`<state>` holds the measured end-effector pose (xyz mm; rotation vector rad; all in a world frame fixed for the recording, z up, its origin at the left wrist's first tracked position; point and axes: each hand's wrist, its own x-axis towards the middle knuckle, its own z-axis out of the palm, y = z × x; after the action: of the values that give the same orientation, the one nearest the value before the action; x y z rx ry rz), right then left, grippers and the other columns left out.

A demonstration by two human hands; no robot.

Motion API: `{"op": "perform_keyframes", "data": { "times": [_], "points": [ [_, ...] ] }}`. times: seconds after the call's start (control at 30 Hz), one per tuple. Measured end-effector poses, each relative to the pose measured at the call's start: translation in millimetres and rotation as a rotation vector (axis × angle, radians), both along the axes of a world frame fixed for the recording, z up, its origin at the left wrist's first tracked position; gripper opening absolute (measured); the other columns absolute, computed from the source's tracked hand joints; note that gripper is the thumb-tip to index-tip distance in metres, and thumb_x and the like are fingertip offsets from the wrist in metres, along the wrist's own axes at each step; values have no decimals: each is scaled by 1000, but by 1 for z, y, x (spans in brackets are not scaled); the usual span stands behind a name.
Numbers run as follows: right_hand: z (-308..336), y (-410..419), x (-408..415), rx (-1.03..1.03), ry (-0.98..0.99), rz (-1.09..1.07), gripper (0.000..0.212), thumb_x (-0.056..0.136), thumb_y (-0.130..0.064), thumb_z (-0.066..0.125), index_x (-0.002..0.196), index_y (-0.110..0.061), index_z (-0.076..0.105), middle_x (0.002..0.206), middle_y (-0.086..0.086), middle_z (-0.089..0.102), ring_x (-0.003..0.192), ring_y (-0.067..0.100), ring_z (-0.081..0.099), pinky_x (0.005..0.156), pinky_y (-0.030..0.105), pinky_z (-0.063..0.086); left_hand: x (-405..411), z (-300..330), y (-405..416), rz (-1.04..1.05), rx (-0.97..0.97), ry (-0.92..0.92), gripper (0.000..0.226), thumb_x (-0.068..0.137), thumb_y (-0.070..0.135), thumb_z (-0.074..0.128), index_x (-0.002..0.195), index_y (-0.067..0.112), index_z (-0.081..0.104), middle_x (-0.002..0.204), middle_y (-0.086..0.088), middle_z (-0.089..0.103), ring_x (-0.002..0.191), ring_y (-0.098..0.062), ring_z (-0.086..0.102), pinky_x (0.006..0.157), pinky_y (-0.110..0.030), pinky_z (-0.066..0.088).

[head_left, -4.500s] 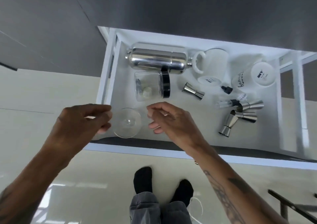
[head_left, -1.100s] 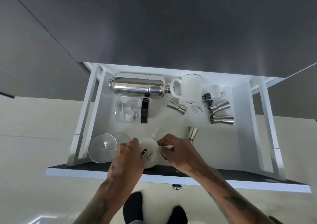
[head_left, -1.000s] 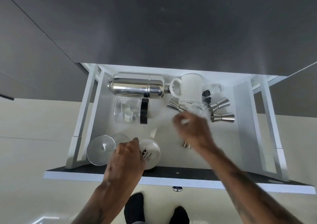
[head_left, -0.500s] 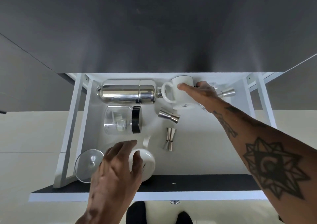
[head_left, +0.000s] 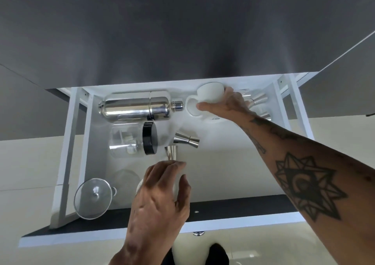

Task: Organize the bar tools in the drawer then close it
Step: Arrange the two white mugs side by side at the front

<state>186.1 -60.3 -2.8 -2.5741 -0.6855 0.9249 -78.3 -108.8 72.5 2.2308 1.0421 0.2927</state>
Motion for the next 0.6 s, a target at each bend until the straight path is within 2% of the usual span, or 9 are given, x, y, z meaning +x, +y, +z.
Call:
{"op": "perform_keyframes", "data": {
  "times": [0.07,0.17,0.27,0.33,0.4,0.43,0.5,0.53,0.6],
  "points": [
    [-1,0,-3,14,12,-39,101,55,-64,74,136,-14,39,132,11,50,124,33,46,103,48,41,-5,-1,-5,-8,-19,-7,30,86,27,51,107,15,69,101,3,68,95,-17,64,79,-37,56],
    [7,-7,-5,26,-57,-58,93,57,-60,71,132,-12,41,128,14,53,123,36,46,101,43,39,-10,0,-6,-1,-22,-46,27,86,24,54,106,16,70,99,5,68,93,-13,64,78,-35,56],
    [39,-30,-10,107,-60,-82,81,65,-57,72,128,-15,46,118,6,59,108,28,55,80,32,42,-4,-1,-6,67,-96,-148,24,85,17,62,108,16,71,99,7,71,91,-10,68,79,-34,58],
    [60,-54,-14,167,128,-179,80,62,-62,73,129,-26,47,111,-5,61,94,17,60,71,27,46,7,-1,-8,187,-304,-220,28,87,19,68,115,21,68,105,10,72,98,-6,69,82,-29,60],
    [78,-77,-26,242,482,-272,83,62,-65,73,132,-30,46,111,-5,65,95,16,66,77,32,55,19,-1,-9,286,-578,-267,46,83,23,77,126,28,62,115,9,71,105,-4,68,87,-25,58],
    [82,-89,-33,298,722,-326,77,70,-61,71,134,-26,47,111,0,66,94,18,67,77,34,57,23,-1,-9,302,-721,-295,58,80,28,79,132,33,57,121,9,69,108,-5,68,90,-25,58],
    [87,-108,-52,391,1133,-458,50,90,-48,56,128,-16,56,104,10,65,88,21,65,67,31,58,28,1,-11,281,-935,-358,71,77,36,78,141,37,47,129,6,66,112,-8,67,93,-31,57],
    [88,-115,-63,420,1257,-509,42,95,-44,50,121,-14,63,103,14,66,87,23,66,66,32,59,28,2,-13,274,-986,-385,70,80,33,77,143,34,46,128,5,68,114,-10,66,95,-36,56],
    [85,-125,-78,446,1380,-557,40,94,-43,49,111,-12,68,109,20,69,95,29,68,74,39,61,25,4,-17,315,-1043,-447,60,86,15,74,141,24,50,119,4,73,113,-14,67,93,-43,57]
  ]
}}
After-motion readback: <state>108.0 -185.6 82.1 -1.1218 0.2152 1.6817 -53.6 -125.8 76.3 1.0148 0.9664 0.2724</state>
